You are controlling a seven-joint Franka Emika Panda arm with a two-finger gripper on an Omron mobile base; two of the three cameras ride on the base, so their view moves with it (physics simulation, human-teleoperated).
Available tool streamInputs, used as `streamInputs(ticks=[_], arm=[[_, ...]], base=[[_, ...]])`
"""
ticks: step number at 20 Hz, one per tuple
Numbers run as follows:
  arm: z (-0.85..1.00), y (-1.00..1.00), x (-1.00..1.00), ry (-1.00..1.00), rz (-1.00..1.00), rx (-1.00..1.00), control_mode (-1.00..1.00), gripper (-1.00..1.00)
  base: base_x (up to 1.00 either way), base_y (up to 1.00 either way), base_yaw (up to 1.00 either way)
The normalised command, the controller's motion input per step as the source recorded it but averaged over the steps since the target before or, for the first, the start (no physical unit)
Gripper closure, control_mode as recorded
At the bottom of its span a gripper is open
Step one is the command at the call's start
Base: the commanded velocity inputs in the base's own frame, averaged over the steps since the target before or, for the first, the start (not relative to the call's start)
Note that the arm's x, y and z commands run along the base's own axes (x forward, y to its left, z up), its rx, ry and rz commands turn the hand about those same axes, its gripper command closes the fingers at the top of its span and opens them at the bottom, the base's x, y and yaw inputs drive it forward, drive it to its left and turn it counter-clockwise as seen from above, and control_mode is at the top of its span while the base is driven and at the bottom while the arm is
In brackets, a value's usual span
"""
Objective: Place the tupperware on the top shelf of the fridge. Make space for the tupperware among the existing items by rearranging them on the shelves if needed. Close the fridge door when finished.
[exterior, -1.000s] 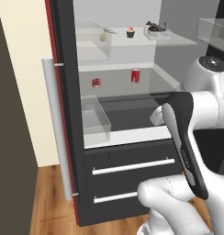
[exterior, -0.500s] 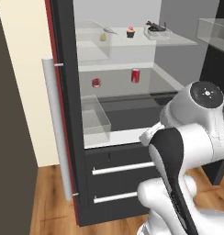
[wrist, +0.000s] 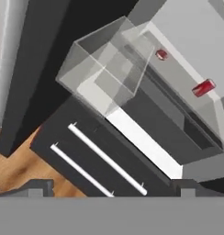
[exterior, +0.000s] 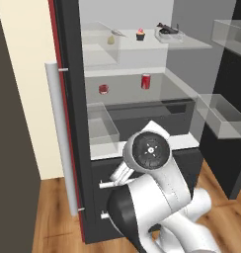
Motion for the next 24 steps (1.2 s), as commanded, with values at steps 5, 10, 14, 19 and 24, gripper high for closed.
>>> streamInputs(ticks=[5, 10, 14, 19, 24], arm=[[-0.15, 1.00, 0.00, 0.00, 0.03, -0.29, -1.00, -1.00], [-0.15, 1.00, 0.01, 0.00, 0.00, -0.27, -1.00, -1.00], [-0.18, 1.00, 0.16, 0.00, 0.00, -0.25, -1.00, -1.00], [-0.22, 0.97, 0.41, 0.00, 0.00, -0.23, -1.00, -1.00], [-0.25, 0.70, 0.55, 0.00, -0.01, -0.18, -1.00, -1.00]], base=[[0.00, 0.00, 0.00], [0.00, 0.00, 0.00], [0.00, 0.00, 0.00], [0.00, 0.00, 0.00], [0.00, 0.00, 0.00]])
